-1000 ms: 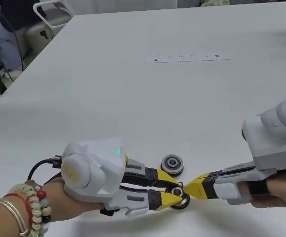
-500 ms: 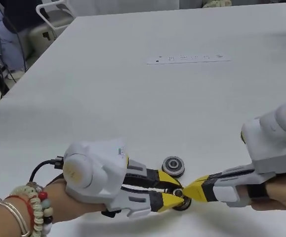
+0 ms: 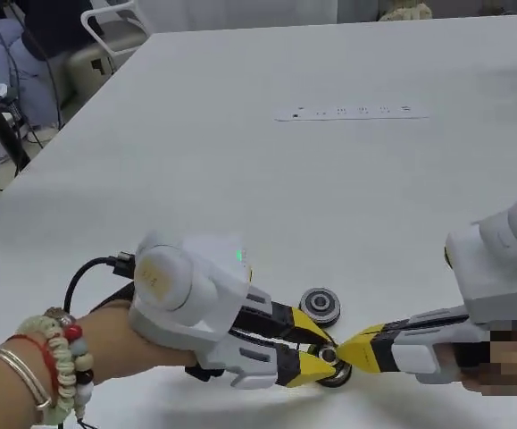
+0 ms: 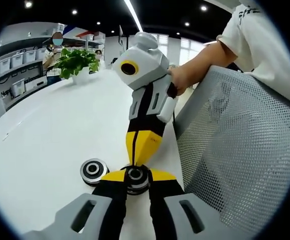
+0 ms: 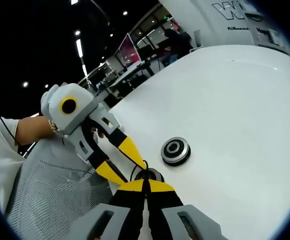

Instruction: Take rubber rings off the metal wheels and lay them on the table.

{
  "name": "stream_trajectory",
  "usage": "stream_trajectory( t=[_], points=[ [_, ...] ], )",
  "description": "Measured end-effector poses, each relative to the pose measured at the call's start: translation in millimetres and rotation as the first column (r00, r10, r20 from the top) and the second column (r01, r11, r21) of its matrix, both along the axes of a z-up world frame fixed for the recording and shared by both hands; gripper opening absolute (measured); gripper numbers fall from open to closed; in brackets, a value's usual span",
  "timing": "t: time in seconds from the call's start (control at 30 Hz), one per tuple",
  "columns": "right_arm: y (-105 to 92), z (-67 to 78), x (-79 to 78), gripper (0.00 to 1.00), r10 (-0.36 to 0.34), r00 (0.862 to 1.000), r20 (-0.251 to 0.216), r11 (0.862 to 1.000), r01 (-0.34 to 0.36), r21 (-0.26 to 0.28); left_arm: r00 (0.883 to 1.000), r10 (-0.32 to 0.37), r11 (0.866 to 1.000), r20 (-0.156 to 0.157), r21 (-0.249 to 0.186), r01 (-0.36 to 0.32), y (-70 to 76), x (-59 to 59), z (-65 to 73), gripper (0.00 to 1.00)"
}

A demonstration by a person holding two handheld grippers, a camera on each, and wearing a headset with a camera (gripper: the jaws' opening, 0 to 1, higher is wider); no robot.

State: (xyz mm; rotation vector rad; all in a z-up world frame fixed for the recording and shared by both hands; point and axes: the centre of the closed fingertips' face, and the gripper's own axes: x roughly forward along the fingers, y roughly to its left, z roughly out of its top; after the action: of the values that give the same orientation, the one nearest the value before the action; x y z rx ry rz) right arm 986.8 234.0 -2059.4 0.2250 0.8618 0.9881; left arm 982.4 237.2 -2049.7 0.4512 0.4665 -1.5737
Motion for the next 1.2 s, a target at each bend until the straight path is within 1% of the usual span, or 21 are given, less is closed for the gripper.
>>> stream_trajectory(
  t=[0.07, 0.1, 0.17, 0.27, 0.3, 0.33, 0.37, 0.43, 0.5, 0.57, 0.67, 0.73, 0.77, 0.83, 0.97, 1.0, 1.03, 1.1, 1.2],
  points=[
    [0.0, 2.1, 0.9, 0.0, -0.015, 1.0, -0.02, 1.0, 0.015, 0.024, 0.999, -0.041, 0.999, 0.001, 0.02, 0.041, 5.6, -5.3, 3.4, 0.18],
    [-0.3, 2.7, 1.3, 0.0, -0.019, 1.0, -0.025, 0.999, 0.02, 0.029, 0.998, -0.054, 0.998, 0.012, 0.022, 0.053, 8.3, -6.2, 7.3, 0.21],
    [-0.3, 3.4, 1.6, 0.0, -0.022, 0.999, -0.023, 0.999, 0.023, 0.028, 0.999, -0.052, 0.998, 0.012, 0.02, 0.052, 11.3, -6.0, 13.4, 0.27],
    [-0.3, 5.9, 3.1, 0.0, -0.031, 0.999, -0.023, 0.999, 0.032, 0.038, 0.999, -0.035, 0.999, 0.009, 0.01, 0.035, 16.3, -3.9, 25.7, 0.34],
    [-0.4, 7.6, 3.9, 0.0, -0.033, 0.999, -0.021, 0.999, 0.034, 0.042, 0.999, -0.033, 0.999, 0.014, 0.008, 0.033, 17.6, -3.6, 28.5, 0.36],
    [-0.5, 11.2, 5.6, 0.0, -0.035, 0.999, -0.016, 0.998, 0.036, 0.048, 0.999, -0.031, 1.0, 0.026, 0.002, 0.031, 19.6, -3.0, 33.5, 0.38],
    [-0.5, 12.3, 6.0, 0.0, -0.036, 0.999, -0.015, 0.998, 0.036, 0.05, 0.999, -0.03, 1.0, 0.029, -0.003, 0.03, 21.0, -2.9, 36.9, 0.39],
    [0.1, 19.4, 8.0, 0.0, -0.042, 0.999, 0.0, 0.997, 0.041, 0.06, 0.999, -0.019, 1.0, 0.027, -0.015, 0.019, 24.1, -2.4, 46.7, 0.41],
    [-0.6, 25.9, 10.8, 0.0, -0.05, 0.999, 0.014, 0.997, 0.049, 0.066, 0.999, -0.009, 1.0, 0.037, -0.027, 0.01, 26.9, -1.2, 55.2, 0.44],
    [-1.8, 32.4, 13.8, 0.0, -0.063, 0.998, 0.028, 0.995, 0.06, 0.075, 0.998, 0.013, 0.999, 0.054, -0.041, -0.011, 30.9, 1.2, 65.9, 0.5],
    [-2.9, 42.4, 17.2, 0.0, -0.078, 0.996, 0.048, 0.993, 0.073, 0.089, 0.997, 0.041, 0.997, 0.063, -0.061, -0.037, 39.5, 2.2, 78.2, 0.59],
    [-3.1, 49.4, 18.5, 0.0, -0.085, 0.995, 0.057, 0.992, 0.079, 0.099, 0.995, 0.064, 0.995, 0.076, -0.076, -0.058, 46.6, 3.0, 85.7, 0.62],
    [-2.9, 53.4, 18.9, 0.0, -0.087, 0.994, 0.064, 0.991, 0.08, 0.105, 0.993, 0.081, 0.994, 0.088, -0.086, -0.074, 51.2, 4.7, 89.3, 0.64],
    [-2.4, 59.8, 19.4, 0.0, -0.092, 0.993, 0.073, 0.99, 0.083, 0.115, 0.987, 0.125, 0.988, 0.101, -0.101, -0.115, 59.2, 9.3, 94.7, 0.66],
    [-1.0, 70.3, 20.7, 0.0, -0.099, 0.991, 0.085, 0.988, 0.088, 0.128, 0.976, 0.19, 0.977, 0.11, -0.119, -0.177, 73.3, 13.4, 99.6, 0.75],
    [-0.4, 74.3, 21.3, 0.0, -0.103, 0.991, 0.09, 0.987, 0.09, 0.134, 0.972, 0.205, 0.974, 0.111, -0.116, -0.192, 78.0, 12.2, 99.6, 0.76],
    [-0.2, 75.5, 21.3, 0.0, -0.103, 0.99, 0.092, 0.987, 0.09, 0.136, 0.971, 0.21, 0.973, 0.112, -0.116, -0.197, 79.3, 11.9, 99.6, 0.77],
    [1.1, 83.2, 22.0, 0.0, -0.109, 0.989, 0.1, 0.984, 0.093, 0.151, 0.963, 0.242, 0.967, 0.118, -0.116, -0.228, 89.5, 11.7, 98.8, 0.77],
    [1.3, 89.3, 24.0, 0.0, -0.123, 0.988, 0.097, 0.983, 0.108, 0.15, 0.952, 0.288, 0.954, 0.106, -0.116, -0.276, 102.5, 12.2, 96.0, 0.78]
  ],
)
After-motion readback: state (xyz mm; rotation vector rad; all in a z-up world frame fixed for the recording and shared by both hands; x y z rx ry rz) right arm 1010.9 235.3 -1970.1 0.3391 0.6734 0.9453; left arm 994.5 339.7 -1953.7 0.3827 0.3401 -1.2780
